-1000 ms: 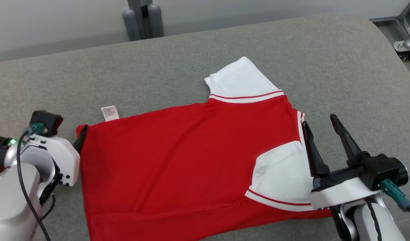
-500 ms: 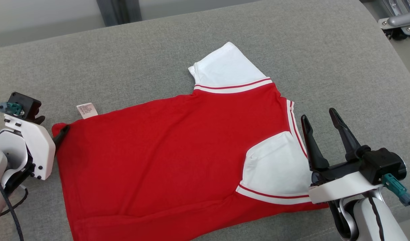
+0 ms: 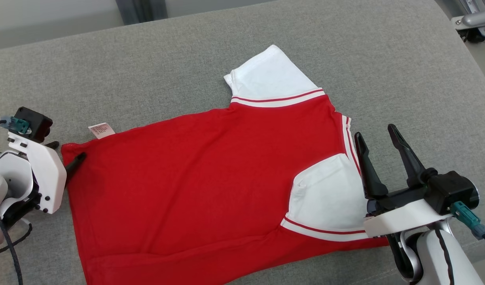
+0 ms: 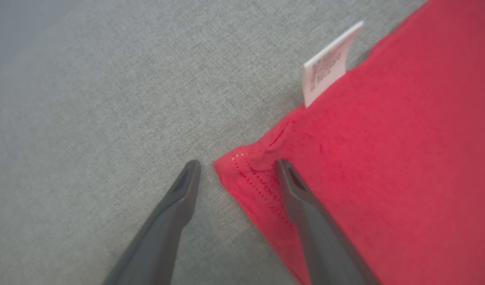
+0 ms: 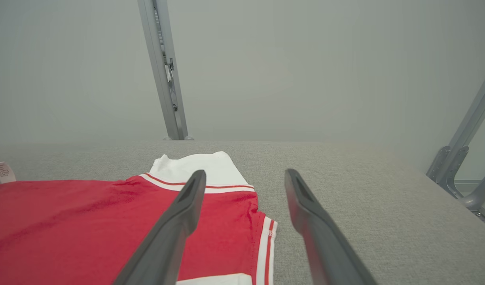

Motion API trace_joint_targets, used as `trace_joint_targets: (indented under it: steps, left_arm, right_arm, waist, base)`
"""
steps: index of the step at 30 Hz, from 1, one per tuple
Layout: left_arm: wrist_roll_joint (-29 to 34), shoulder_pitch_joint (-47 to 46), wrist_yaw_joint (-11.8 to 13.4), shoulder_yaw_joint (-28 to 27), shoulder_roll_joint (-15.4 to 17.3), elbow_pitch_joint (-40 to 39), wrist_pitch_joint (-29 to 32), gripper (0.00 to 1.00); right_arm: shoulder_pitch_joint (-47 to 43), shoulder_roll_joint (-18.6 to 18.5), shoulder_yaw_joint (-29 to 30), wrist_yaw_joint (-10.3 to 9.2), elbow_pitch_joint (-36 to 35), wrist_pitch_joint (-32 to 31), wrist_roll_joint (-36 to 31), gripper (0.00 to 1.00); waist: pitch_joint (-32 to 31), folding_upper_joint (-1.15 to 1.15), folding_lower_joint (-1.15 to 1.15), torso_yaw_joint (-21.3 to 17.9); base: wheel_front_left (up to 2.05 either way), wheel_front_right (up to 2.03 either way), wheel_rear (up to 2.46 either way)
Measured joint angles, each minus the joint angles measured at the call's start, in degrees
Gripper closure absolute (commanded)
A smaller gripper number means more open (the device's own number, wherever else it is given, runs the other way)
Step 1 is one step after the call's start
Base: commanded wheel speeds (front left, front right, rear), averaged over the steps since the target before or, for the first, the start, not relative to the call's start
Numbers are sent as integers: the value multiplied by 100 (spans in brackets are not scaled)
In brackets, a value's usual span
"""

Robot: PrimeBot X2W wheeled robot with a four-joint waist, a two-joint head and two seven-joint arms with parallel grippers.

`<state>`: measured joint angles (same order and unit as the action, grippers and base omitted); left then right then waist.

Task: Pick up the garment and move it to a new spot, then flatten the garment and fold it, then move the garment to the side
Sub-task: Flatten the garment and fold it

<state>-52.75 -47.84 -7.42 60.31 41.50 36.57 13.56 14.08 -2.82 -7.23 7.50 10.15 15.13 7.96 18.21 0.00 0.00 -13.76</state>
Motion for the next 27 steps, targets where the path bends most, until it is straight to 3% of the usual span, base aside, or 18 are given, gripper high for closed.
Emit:
trace_joint_targets:
  steps: [1, 5, 14, 19, 27]
  left_arm:
    - [-51, -27, 0, 52, 0, 9, -1, 12]
    - [-361, -66, -1, 210, -57, 31, -52, 100]
    - [-699, -138, -1, 506, -118, 137, -580, 100]
    - [-791, -130, -1, 587, -379, 320, -1112, 100]
    - [-772, -177, -1, 736, -911, 645, -1532, 100]
  right_arm:
    - [4, 0, -8, 0, 1, 1, 0, 0]
    - [8, 0, -16, 0, 7, 1, 10, 0]
    - [3, 1, 40, 0, 109, 1, 2, 0]
    - [115, -16, 91, 0, 389, 1, -87, 0]
    - [1274, -645, -79, 0, 1573, 0, 315, 0]
  waist:
    - [3, 0, 0, 4]
    - [11, 0, 0, 18]
    - [-101, 0, 0, 68]
    - [-274, 0, 0, 255]
    - [-315, 0, 0, 723]
  base:
    - [0, 0, 0]
    - [0, 0, 0]
    - [0, 0, 0]
    - [0, 0, 0]
    - [0, 0, 0]
